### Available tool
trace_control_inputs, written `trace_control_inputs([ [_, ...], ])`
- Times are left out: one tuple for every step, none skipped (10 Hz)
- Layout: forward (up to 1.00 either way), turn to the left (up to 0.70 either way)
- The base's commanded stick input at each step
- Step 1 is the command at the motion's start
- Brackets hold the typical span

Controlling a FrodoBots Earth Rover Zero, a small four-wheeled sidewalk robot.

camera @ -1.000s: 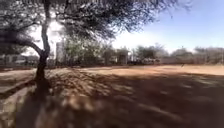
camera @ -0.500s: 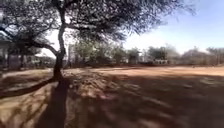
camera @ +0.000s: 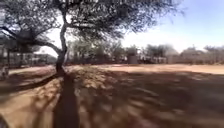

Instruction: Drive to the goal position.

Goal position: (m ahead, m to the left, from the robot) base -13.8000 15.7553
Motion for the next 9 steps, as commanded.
trace_control_inputs([
  [-0.44,0.00],
  [-0.60,0.00],
  [-0.77,0.00],
  [-0.94,0.00],
  [-1.00,0.00],
  [-1.00,0.00],
  [-0.87,0.00],
  [-0.47,0.00],
  [-0.07,0.00],
])
